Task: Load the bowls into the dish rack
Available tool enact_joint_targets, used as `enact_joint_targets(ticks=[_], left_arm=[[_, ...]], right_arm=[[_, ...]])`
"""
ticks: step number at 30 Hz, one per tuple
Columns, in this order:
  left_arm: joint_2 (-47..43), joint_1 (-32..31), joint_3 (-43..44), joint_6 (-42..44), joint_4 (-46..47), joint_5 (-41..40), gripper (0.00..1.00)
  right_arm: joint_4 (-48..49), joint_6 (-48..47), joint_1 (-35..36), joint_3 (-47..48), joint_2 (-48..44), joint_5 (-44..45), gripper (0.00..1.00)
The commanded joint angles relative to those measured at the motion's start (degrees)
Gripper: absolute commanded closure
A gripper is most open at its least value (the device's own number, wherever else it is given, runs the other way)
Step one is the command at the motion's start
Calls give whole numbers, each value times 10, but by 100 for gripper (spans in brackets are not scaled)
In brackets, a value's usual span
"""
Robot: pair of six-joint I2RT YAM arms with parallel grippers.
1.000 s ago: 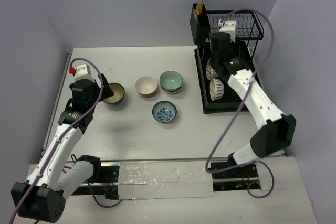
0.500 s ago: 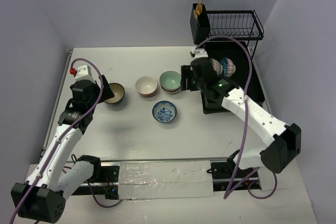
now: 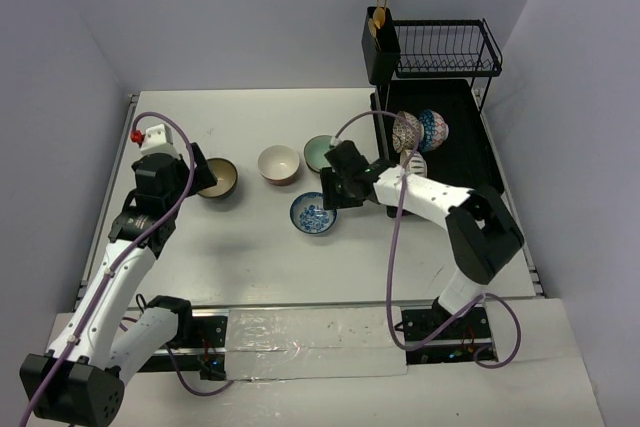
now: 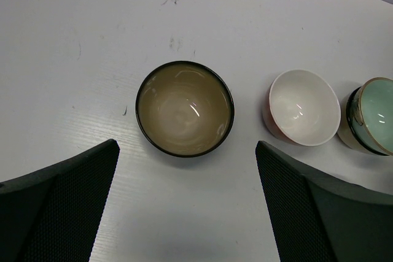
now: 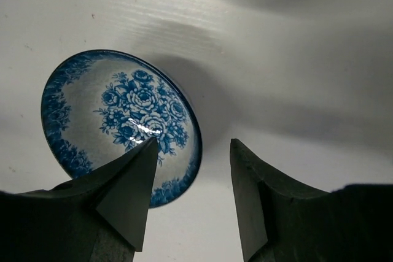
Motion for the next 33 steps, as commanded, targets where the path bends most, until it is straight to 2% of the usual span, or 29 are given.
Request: enact_joint_targets(ticks=[1, 5, 10, 20, 24, 27, 28, 31, 33], left_arm=[[-12, 2, 13, -5, 3, 7, 1], [-13, 3, 12, -4, 3, 7, 1], [-12, 2, 13, -3, 4, 9, 1], [-12, 3, 13, -3, 3, 11, 1], [-12, 3, 12, -4, 3, 11, 1], [-13, 3, 13, -4, 3, 11, 1], [-14, 2, 13, -5, 3, 11, 1], [-14, 3, 12, -4, 3, 12, 1], [-14, 2, 12, -4, 3, 11, 1]], right_arm=[[31, 15, 13, 21, 28, -7, 43], [34, 19, 15, 20, 61, 3, 48], [31, 18, 21, 21, 66, 17, 65], [10, 10, 39, 38, 45, 58, 62], [16, 12, 39, 34, 41, 65, 65], [13, 13, 39, 35, 41, 71, 75], [12, 13, 39, 34, 38, 72, 84], [11, 13, 41, 31, 25, 84, 100], [9, 9, 42, 30, 13, 97, 100]])
